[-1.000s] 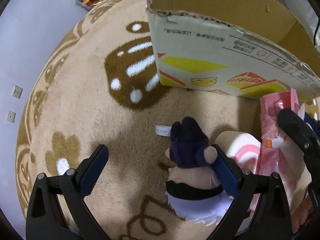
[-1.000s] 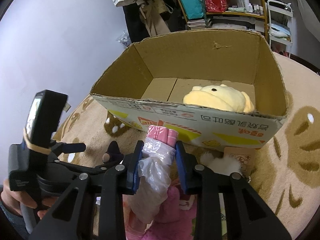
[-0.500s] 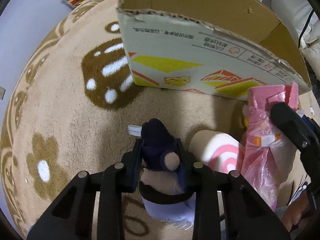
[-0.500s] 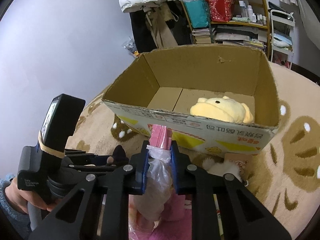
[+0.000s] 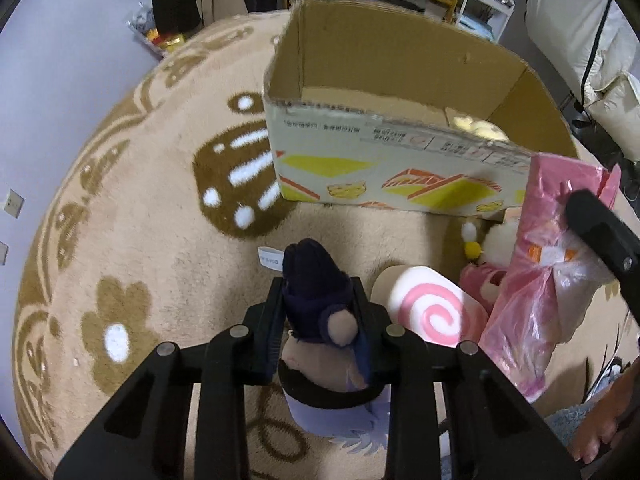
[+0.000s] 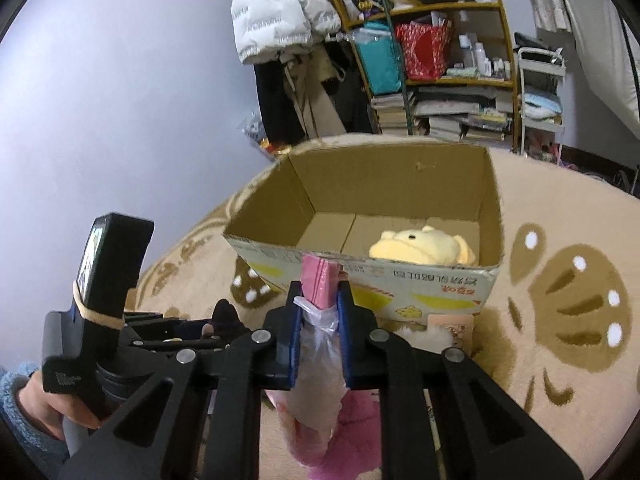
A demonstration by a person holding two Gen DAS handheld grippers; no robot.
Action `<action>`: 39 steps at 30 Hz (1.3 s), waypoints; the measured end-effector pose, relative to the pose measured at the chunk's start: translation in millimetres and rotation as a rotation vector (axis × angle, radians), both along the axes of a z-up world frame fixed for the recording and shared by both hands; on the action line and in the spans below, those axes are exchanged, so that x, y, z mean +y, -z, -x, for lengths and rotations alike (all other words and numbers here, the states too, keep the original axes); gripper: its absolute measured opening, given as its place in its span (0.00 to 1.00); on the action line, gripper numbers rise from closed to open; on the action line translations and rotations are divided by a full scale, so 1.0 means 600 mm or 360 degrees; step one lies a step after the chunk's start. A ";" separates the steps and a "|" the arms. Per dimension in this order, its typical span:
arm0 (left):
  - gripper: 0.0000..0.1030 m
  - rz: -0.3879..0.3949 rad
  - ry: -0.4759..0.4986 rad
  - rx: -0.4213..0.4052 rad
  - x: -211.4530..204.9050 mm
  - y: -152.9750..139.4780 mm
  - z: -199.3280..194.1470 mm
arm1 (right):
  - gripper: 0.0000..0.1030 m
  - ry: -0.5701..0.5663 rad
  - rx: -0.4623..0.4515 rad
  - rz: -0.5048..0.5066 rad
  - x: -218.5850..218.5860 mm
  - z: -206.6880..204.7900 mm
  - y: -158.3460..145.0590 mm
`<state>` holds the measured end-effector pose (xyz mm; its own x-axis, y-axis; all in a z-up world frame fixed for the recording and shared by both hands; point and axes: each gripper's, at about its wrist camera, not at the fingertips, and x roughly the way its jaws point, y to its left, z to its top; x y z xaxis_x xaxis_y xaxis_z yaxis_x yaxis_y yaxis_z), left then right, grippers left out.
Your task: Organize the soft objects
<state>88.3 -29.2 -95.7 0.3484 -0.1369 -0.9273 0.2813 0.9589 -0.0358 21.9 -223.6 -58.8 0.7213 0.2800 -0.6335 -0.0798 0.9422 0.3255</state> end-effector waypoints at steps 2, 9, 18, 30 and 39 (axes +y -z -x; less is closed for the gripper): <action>0.27 0.0026 -0.0003 -0.0033 -0.001 -0.010 0.003 | 0.16 0.0020 -0.0036 0.0005 -0.002 0.007 -0.011; 0.27 0.0075 0.0000 -0.0257 0.015 -0.061 0.021 | 0.16 0.0119 -0.0188 0.0086 -0.009 0.033 -0.055; 0.27 0.0066 0.0015 -0.0641 0.010 -0.133 0.057 | 0.16 0.0283 -0.0369 0.0330 -0.005 0.063 -0.112; 0.27 0.0081 0.0008 -0.0933 -0.006 -0.203 0.065 | 0.16 0.0391 -0.0460 0.0488 -0.001 0.069 -0.140; 0.27 0.0031 0.0015 -0.1082 -0.034 -0.230 0.033 | 0.16 0.0429 -0.0503 0.0497 -0.020 0.029 -0.156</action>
<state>68.6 -49.6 42.6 0.8518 -0.1572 -0.4997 0.2557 0.9573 0.1346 4.5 -235.5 34.7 0.9113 -0.1098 -0.3967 0.1303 0.9912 0.0250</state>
